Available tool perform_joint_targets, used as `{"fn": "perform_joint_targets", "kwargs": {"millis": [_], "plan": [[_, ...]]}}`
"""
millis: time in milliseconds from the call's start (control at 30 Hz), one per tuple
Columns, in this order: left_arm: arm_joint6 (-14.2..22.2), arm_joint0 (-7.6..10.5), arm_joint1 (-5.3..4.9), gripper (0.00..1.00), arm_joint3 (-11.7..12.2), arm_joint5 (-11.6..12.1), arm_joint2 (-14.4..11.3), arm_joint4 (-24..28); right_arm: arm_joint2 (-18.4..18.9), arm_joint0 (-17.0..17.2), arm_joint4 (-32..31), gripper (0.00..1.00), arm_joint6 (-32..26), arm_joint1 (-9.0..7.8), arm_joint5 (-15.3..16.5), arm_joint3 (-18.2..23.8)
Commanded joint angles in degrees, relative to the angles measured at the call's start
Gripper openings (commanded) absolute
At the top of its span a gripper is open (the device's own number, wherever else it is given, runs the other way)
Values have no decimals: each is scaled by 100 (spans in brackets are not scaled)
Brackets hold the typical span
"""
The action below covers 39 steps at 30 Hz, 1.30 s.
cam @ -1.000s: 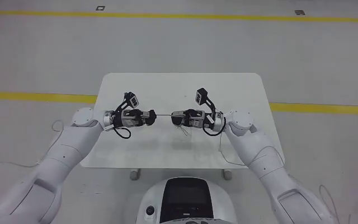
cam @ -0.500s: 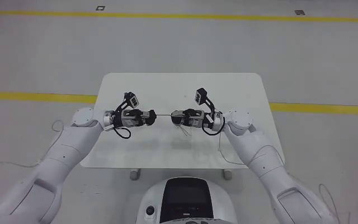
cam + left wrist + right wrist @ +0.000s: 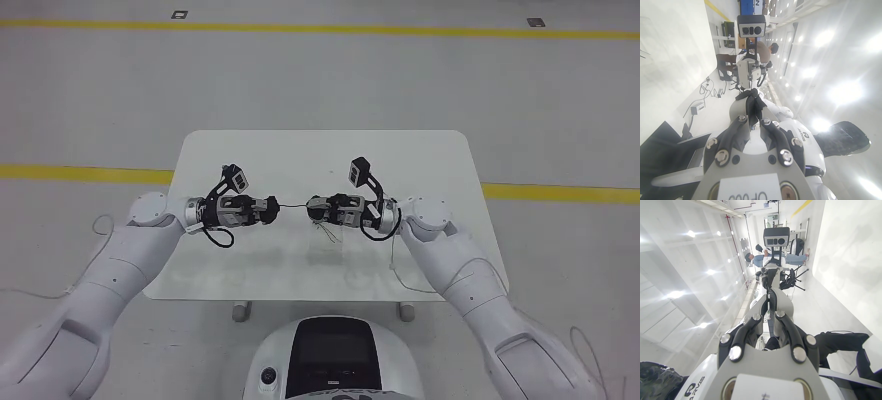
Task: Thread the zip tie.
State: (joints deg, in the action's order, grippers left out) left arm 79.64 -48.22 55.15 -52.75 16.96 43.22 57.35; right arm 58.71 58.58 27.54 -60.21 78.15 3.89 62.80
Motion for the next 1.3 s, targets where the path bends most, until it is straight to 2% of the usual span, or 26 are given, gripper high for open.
{"fn": "perform_joint_targets", "kwargs": {"millis": [0, 67, 100, 133, 167, 967, 1067, 1267], "plan": [[0, 0, 0, 0, 0, 0, 0, 0, -7, -3, 0, 0, 3, -3, 0, -2], [0, 0, 0, 0, 0, 0, 0, 0, -11, -5, 4, 0, 7, -5, 5, -4], [0, 0, 0, 38, 0, 0, 0, 0, -13, -5, 11, 0, 10, -6, 9, -5], [0, 0, 0, 65, 0, 0, 0, 0, -14, -4, 17, 0, 14, -7, 14, -6], [0, 0, 0, 100, 0, 0, 0, 0, -14, -2, 25, 0, 16, -8, 19, -7], [0, 0, 0, 100, 0, 0, 0, 0, 35, -31, 117, 0, 132, -33, 125, -142], [-222, -41, -5, 100, -160, -19, -9, -217, 24, 40, 75, 0, 269, -36, 111, -38], [0, -150, -13, 100, -391, -138, 48, -171, -56, 104, 151, 0, 107, -36, 24, 98]]}}
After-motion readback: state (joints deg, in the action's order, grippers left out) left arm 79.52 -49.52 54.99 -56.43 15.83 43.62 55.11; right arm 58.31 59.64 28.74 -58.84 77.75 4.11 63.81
